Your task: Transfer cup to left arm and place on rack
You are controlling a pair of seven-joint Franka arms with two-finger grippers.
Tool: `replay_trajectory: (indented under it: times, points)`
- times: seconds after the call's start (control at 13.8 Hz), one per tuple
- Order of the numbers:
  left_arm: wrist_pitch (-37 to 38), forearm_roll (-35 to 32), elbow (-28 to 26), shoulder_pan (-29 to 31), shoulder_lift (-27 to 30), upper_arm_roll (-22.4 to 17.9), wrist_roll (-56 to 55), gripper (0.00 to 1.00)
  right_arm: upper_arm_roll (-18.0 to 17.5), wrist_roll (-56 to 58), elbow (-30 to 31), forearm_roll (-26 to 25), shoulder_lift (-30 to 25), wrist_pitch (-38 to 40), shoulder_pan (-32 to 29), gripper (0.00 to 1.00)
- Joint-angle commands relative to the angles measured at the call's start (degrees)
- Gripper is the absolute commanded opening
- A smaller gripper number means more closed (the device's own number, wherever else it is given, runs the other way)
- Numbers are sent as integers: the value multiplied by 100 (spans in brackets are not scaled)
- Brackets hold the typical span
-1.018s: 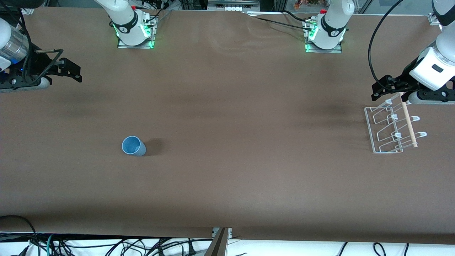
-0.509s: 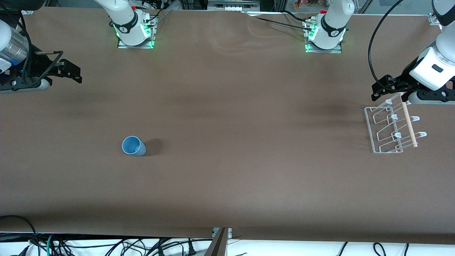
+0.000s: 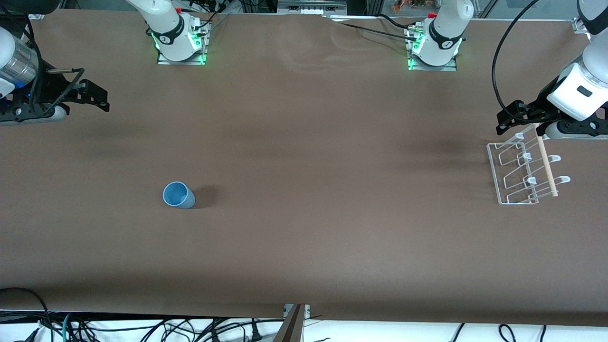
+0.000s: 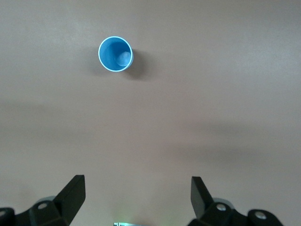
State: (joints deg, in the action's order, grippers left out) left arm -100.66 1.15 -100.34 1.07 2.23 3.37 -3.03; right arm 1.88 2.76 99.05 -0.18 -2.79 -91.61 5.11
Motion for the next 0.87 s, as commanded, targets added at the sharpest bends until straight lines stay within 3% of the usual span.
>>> replay_trajectory:
  times: [0.0, 0.8]
  points:
    - [-15, -106, -21, 25, 59, 41, 83, 100, -38, -21, -149, -17, 181, 12, -28, 99]
    - [-6, -106, -21, 25, 58, 41, 74, 100, -73, 67, -429, 176, 2913, -2124, 95, 99]
